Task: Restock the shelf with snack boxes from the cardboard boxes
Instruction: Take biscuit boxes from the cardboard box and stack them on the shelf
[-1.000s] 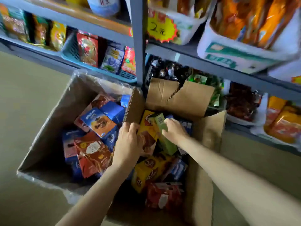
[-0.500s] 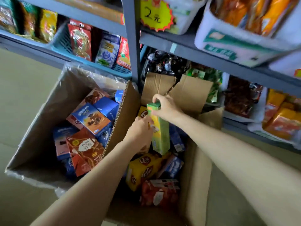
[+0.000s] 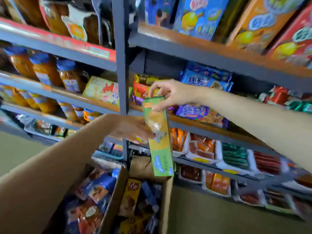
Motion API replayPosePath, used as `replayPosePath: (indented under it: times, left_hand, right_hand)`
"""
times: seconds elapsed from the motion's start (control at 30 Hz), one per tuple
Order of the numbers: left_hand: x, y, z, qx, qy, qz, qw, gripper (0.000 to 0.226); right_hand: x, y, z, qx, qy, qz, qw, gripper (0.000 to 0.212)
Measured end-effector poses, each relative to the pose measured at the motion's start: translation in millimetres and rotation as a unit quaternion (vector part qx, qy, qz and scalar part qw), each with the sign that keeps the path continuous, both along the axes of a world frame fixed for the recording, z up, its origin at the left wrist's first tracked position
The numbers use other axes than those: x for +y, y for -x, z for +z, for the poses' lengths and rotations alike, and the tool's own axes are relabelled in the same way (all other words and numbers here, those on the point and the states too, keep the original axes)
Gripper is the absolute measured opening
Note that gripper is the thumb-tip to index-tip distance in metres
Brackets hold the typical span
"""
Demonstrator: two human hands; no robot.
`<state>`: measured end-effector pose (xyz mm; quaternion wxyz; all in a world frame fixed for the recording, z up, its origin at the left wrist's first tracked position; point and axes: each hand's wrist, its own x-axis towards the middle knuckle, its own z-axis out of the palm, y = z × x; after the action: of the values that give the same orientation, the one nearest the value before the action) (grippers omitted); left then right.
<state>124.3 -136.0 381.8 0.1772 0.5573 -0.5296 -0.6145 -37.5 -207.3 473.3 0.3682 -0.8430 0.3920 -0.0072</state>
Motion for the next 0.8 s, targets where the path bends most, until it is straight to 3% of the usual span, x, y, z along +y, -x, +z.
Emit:
replayPosePath:
  times: [0.1, 0.2, 0.27, 0.3, 0.37, 0.43, 0.47, 0.5, 0.53, 0.6, 0.67, 0.73, 0.8]
  left_hand:
    - [-7, -2, 89, 0.062, 0.079, -0.030, 0.994, 0.078]
    - [-14, 8, 168, 0.095, 0.198, -0.038, 0.975, 0.028]
    - [-17, 18, 215, 0.084, 0.302, 0.037, 0.949, 0.026]
    - [-20, 22, 235, 0.052, 0.376, 0.082, 0.921, 0.038]
    - [-25, 36, 268, -0.102, 0.503, 0.159, 0.843, 0.055]
    - [-26, 52, 293, -0.264, 0.602, 0.205, 0.725, 0.057]
    - [-27, 61, 305, -0.284, 0.645, 0.214, 0.677, 0.058]
    - [-30, 69, 317, -0.286, 0.671, 0.208, 0.651, 0.060]
    - [-36, 73, 328, -0.264, 0.678, 0.192, 0.659, 0.065]
    - [-51, 72, 351, -0.169, 0.635, 0.115, 0.745, 0.076]
    - [-65, 62, 372, -0.155, 0.584, 0.061, 0.794, 0.090]
    - [-78, 58, 389, -0.215, 0.576, 0.076, 0.785, 0.097]
    - [-92, 61, 405, -0.270, 0.608, 0.118, 0.737, 0.086]
  right_hand:
    - [7, 6, 97, -0.033, 0.048, -0.024, 0.998, 0.035]
    - [14, 10, 178, -0.044, 0.121, -0.066, 0.989, 0.042]
    - [21, 15, 224, -0.063, 0.161, -0.116, 0.978, 0.050]
    - [25, 19, 244, -0.093, 0.162, -0.137, 0.973, 0.053]
    - [35, 27, 274, -0.176, 0.136, -0.155, 0.962, 0.058]
    - [39, 37, 294, -0.225, 0.180, -0.170, 0.942, 0.057]
    - [38, 44, 303, -0.245, 0.217, -0.181, 0.928, 0.055]
    - [36, 53, 312, -0.268, 0.240, -0.186, 0.914, 0.055]
    - [32, 65, 321, -0.290, 0.246, -0.187, 0.906, 0.053]
    - [23, 97, 340, -0.353, 0.214, -0.157, 0.897, 0.035]
    - [8, 132, 354, -0.422, 0.150, -0.103, 0.888, 0.036]
    - [-12, 162, 364, -0.452, 0.098, -0.045, 0.886, 0.060]
    - [-36, 179, 371, -0.439, 0.058, -0.010, 0.897, 0.071]
